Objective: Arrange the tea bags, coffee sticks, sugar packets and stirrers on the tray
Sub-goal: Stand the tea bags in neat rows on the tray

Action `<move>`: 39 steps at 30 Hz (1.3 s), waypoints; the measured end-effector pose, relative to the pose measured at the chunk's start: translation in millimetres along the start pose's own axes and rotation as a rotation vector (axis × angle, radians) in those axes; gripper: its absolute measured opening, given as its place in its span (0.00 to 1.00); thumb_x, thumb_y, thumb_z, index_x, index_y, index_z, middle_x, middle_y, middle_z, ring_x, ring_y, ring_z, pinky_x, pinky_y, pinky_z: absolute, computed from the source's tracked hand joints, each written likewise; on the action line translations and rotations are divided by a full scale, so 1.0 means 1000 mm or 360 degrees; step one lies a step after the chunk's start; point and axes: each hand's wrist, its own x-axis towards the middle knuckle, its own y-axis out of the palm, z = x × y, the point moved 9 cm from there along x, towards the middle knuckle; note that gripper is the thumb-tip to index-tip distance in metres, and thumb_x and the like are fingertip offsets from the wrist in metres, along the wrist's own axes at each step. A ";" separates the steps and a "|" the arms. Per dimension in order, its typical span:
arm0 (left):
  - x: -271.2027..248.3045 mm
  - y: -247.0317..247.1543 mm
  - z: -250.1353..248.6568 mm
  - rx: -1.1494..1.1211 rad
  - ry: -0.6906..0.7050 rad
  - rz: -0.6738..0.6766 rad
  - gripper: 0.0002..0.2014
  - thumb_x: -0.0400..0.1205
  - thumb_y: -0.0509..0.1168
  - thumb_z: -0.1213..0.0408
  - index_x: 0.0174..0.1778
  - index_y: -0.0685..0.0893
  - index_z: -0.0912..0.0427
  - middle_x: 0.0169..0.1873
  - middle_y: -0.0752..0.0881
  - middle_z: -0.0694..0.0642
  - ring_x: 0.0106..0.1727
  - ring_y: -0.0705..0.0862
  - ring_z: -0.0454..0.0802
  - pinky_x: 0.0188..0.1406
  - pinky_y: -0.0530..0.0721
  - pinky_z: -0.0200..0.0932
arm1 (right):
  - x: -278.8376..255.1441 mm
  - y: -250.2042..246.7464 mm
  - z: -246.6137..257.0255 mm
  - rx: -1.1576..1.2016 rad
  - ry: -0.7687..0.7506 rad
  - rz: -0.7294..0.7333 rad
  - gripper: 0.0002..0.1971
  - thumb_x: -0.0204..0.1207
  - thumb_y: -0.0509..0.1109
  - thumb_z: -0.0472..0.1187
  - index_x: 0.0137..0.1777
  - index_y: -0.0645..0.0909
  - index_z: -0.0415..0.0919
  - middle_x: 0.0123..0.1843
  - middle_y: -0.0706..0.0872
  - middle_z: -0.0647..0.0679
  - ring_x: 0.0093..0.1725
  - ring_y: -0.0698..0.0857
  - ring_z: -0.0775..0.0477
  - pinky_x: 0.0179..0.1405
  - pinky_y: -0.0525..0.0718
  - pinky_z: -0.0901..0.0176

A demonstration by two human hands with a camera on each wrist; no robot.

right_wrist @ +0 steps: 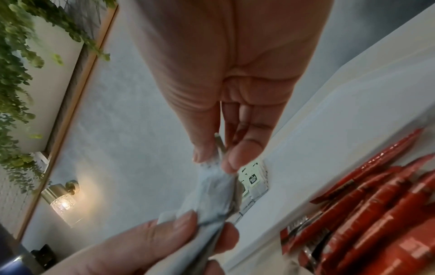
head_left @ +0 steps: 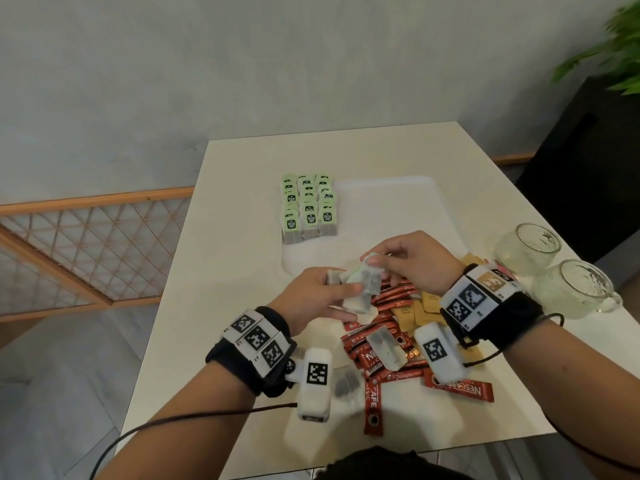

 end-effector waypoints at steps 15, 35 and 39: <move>0.025 -0.020 -0.028 0.0247 0.0383 -0.0502 0.09 0.80 0.70 0.66 0.56 0.87 0.57 0.50 0.90 0.62 0.51 0.91 0.60 0.49 0.91 0.60 | 0.036 0.012 -0.017 0.0591 0.0491 -0.0115 0.09 0.81 0.67 0.34 0.51 0.84 0.27 0.37 0.86 0.34 0.32 0.85 0.42 0.36 0.89 0.54; 0.052 -0.124 0.000 -0.0568 0.0057 -0.0723 0.11 0.84 0.67 0.69 0.62 0.84 0.65 0.53 0.90 0.65 0.50 0.92 0.60 0.39 0.91 0.44 | 0.148 0.031 -0.027 -0.0137 0.0369 0.0078 0.05 0.77 0.74 0.43 0.43 0.88 0.42 0.30 0.88 0.48 0.20 0.78 0.55 0.20 0.75 0.64; 0.056 -0.134 0.005 -0.0711 0.0048 -0.0707 0.13 0.84 0.66 0.70 0.64 0.83 0.67 0.55 0.89 0.68 0.51 0.91 0.61 0.38 0.90 0.43 | 0.162 0.039 -0.029 -0.0017 0.0397 0.0057 0.07 0.77 0.74 0.42 0.43 0.87 0.38 0.29 0.88 0.47 0.20 0.78 0.53 0.19 0.74 0.64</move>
